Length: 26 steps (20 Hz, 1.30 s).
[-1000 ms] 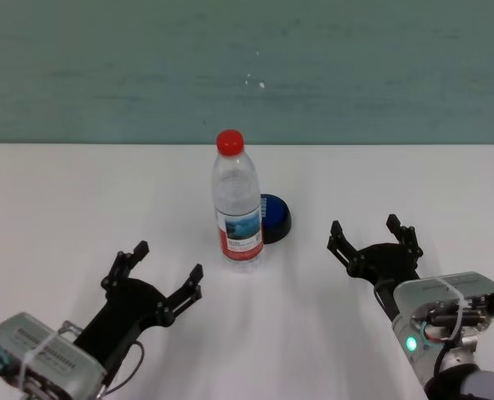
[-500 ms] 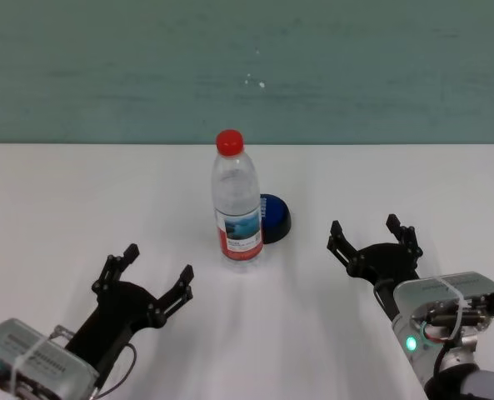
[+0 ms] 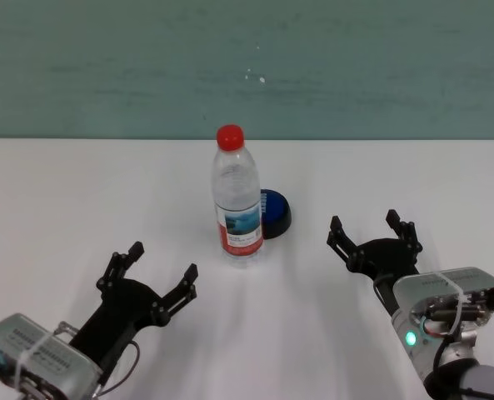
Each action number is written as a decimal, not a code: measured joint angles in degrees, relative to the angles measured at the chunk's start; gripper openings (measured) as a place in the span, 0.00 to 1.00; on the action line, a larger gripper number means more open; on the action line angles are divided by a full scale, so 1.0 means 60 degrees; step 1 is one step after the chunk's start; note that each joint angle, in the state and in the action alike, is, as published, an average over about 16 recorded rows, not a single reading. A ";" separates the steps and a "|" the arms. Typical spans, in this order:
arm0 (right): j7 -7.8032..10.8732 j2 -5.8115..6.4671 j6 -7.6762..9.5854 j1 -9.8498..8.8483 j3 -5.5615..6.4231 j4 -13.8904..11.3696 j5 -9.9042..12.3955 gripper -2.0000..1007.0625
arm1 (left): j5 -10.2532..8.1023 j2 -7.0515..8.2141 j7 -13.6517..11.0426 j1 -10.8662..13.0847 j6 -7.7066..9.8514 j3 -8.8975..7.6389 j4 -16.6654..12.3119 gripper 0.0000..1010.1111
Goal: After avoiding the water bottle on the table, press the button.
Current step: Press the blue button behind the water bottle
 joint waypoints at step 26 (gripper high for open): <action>0.1071 0.0359 0.0292 -0.0114 0.0275 -0.0793 0.0126 1.00 | 0.0007 0.0016 0.0000 -0.0001 0.0022 0.0016 -0.0026 0.99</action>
